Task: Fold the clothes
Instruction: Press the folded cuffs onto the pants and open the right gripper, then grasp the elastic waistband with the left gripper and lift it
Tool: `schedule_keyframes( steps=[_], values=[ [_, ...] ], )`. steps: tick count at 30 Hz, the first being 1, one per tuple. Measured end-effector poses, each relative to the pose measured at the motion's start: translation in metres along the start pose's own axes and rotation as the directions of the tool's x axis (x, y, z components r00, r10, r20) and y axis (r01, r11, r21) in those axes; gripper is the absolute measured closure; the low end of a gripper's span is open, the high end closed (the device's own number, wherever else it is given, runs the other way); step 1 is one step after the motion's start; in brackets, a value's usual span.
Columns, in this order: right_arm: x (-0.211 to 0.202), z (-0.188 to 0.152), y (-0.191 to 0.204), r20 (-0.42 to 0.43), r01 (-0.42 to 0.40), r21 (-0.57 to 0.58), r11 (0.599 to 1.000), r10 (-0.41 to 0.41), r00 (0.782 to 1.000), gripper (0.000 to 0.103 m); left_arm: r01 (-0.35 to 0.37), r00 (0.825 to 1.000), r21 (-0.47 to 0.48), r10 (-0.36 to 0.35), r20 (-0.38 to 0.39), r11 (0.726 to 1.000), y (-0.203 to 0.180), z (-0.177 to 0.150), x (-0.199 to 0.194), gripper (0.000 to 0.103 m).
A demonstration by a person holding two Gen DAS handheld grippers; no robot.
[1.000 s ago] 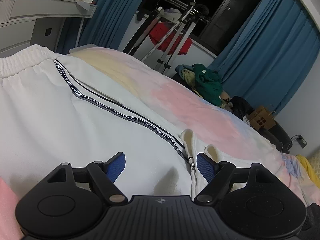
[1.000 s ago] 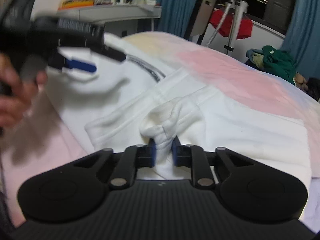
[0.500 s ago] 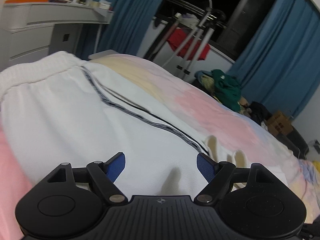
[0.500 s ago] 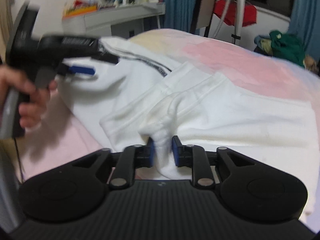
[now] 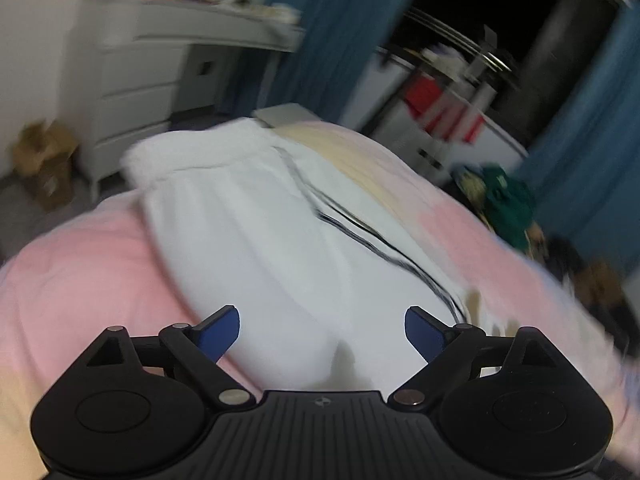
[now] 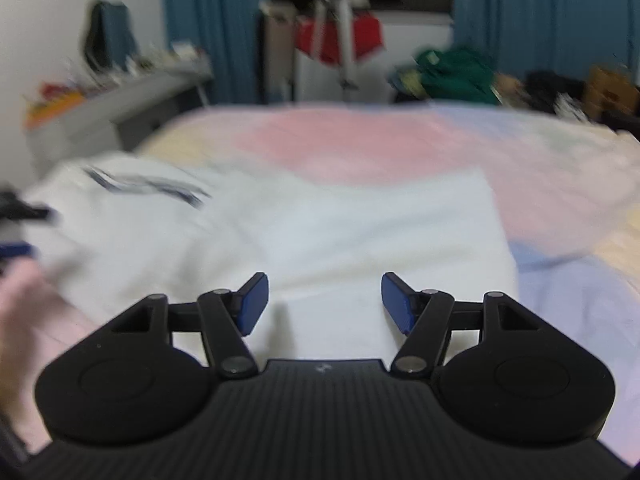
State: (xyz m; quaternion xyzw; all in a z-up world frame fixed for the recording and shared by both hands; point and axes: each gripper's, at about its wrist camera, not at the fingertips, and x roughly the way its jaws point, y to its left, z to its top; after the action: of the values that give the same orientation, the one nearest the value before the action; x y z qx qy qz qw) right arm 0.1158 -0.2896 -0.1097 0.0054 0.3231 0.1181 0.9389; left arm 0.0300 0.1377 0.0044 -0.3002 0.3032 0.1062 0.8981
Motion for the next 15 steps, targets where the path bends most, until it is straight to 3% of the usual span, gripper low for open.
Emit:
schedule_keyframes(
  steps=[2, 4, 13, 15],
  values=[
    [0.025, -0.010, -0.007, -0.083, 0.019, 0.016, 1.000, -0.018, 0.996, 0.039, 0.003, 1.000, -0.129, -0.004, -0.012, 0.992, 0.020, 0.006, 0.002, 0.011],
    [0.036, -0.015, -0.012, -0.101, 0.012, 0.037, 0.999, -0.008, 0.995, 0.038, -0.010, 1.000, -0.221, 0.005, -0.024, 0.975, 0.037, 0.009, 0.006, 0.012],
    [0.021, -0.004, 0.000, -0.060, 0.013, 0.017, 1.000, -0.012, 0.998, 0.037, 0.010, 1.000, -0.407, -0.010, 0.001, 0.913, 0.074, 0.027, 0.043, 0.020],
    [0.015, -0.003, 0.004, -0.046, 0.015, 0.002, 1.000, -0.014, 0.999, 0.037, 0.004, 1.000, -0.377, 0.004, 0.019, 0.926, 0.068, 0.032, 0.049, 0.027]
  ],
)
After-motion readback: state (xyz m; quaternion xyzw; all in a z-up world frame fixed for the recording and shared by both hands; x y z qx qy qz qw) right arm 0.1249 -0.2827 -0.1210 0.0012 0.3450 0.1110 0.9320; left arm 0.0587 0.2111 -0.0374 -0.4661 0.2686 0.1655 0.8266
